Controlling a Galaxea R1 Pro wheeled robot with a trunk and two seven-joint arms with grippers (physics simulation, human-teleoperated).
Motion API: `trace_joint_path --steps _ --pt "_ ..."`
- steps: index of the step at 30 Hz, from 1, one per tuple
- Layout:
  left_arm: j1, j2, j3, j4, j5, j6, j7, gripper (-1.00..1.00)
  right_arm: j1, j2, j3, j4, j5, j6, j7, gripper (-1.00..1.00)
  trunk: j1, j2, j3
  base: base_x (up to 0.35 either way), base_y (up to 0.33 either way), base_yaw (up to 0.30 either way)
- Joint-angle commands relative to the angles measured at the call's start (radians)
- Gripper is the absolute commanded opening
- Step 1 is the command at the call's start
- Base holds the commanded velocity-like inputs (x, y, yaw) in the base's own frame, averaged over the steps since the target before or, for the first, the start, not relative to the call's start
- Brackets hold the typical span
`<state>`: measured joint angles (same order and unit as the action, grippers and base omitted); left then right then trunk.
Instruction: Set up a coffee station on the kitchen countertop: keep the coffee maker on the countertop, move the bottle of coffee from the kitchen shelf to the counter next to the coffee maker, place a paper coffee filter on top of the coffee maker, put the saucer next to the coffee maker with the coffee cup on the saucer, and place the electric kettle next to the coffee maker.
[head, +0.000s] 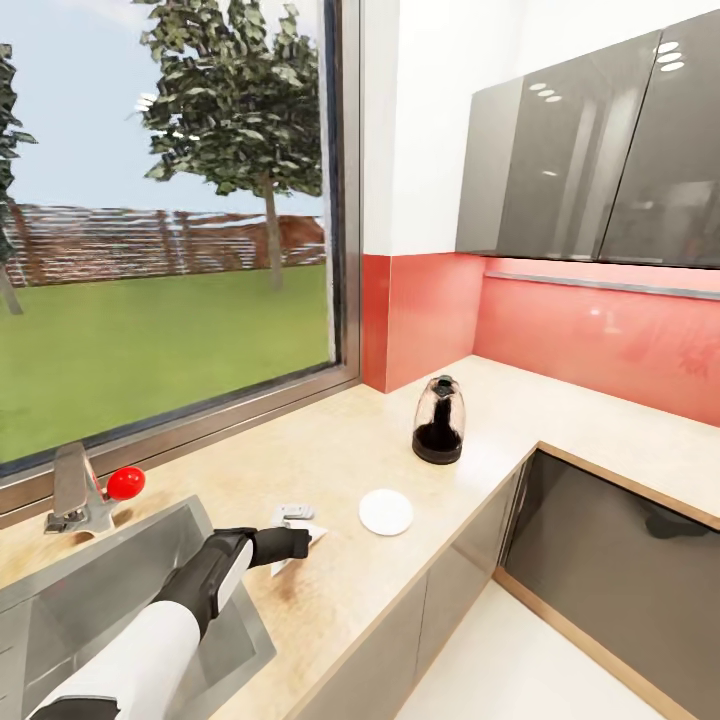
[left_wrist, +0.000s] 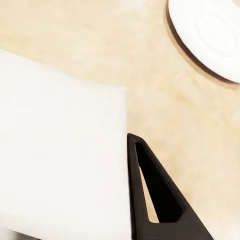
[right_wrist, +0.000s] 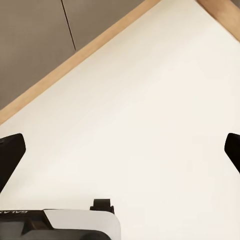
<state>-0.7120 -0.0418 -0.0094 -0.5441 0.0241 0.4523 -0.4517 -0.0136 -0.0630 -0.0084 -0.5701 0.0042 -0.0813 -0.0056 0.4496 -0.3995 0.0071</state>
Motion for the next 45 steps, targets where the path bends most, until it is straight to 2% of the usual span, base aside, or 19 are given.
trace_joint_path --steps 1,15,32,45 --pt "0.0 0.0 -0.002 0.0 -0.012 0.003 0.001 -1.0 0.0 0.0 -0.001 0.0 0.0 -0.003 -0.001 1.0 0.0 0.0 -0.001 0.0 0.0 0.0" --pt "0.0 0.001 0.0 -0.009 -0.012 0.003 0.0 -1.0 0.0 0.0 -0.001 0.0 0.001 -0.003 -0.001 1.0 0.0 0.0 -0.001 -0.033 0.0 0.0" --pt "-0.001 0.002 -0.004 -0.024 -0.012 0.003 -0.001 -1.0 0.0 0.0 -0.001 -0.001 0.001 -0.004 -0.001 1.0 0.0 0.0 0.019 -0.324 0.0 0.007" --pt "-0.003 0.004 -0.003 -0.113 -0.013 0.012 0.001 -1.0 0.0 0.0 -0.001 0.001 0.002 -0.003 -0.001 1.0 0.0 0.0 0.032 -0.326 -0.097 0.212"
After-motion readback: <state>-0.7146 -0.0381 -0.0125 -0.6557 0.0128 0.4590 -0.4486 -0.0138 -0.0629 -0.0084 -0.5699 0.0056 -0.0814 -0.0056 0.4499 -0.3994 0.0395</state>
